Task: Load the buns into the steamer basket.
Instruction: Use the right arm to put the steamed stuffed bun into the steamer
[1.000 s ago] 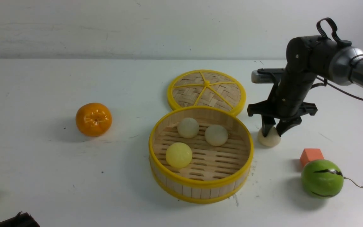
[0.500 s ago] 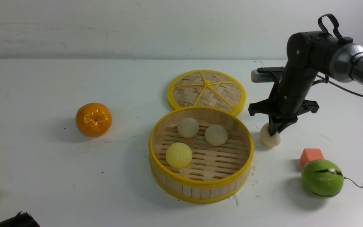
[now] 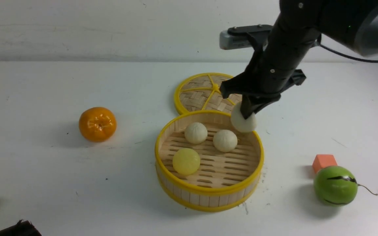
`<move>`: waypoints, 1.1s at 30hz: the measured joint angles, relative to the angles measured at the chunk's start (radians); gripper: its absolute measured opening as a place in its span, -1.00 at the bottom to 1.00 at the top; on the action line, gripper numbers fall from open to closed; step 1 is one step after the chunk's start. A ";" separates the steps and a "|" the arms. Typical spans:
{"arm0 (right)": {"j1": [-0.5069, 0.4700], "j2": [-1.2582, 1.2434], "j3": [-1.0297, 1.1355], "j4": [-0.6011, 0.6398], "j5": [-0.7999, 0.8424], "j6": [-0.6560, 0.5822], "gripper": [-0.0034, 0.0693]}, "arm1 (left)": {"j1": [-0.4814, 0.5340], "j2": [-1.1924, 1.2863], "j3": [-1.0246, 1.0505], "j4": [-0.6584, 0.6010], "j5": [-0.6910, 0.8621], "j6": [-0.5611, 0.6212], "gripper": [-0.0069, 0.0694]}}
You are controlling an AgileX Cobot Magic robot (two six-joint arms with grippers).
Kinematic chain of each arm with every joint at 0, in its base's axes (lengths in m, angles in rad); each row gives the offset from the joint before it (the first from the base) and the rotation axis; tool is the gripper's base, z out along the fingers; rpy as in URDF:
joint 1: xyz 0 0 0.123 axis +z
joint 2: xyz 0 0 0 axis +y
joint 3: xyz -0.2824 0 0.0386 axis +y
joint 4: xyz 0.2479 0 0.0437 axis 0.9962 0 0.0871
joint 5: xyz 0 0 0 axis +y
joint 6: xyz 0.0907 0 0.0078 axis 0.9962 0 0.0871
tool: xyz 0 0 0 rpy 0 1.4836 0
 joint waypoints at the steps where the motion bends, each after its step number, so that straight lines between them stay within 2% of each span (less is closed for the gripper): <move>1: 0.023 0.008 0.001 0.002 0.002 0.001 -0.84 | 0.000 0.000 0.000 0.000 0.000 0.000 -0.50; 18: 0.053 0.167 0.003 0.036 0.001 0.039 -0.82 | 0.000 0.000 0.000 0.000 0.000 0.000 -0.46; 23: 0.062 0.179 0.009 0.054 -0.002 0.050 -0.75 | 0.000 0.000 0.000 0.000 0.000 0.000 -0.43; 26: 0.062 0.182 0.009 0.059 -0.004 0.065 -0.65 | 0.000 0.000 0.000 0.000 0.000 0.000 -0.42; 33: 0.062 0.189 0.009 0.062 -0.005 0.069 -0.17 | 0.000 0.000 0.000 0.000 0.000 0.000 -0.41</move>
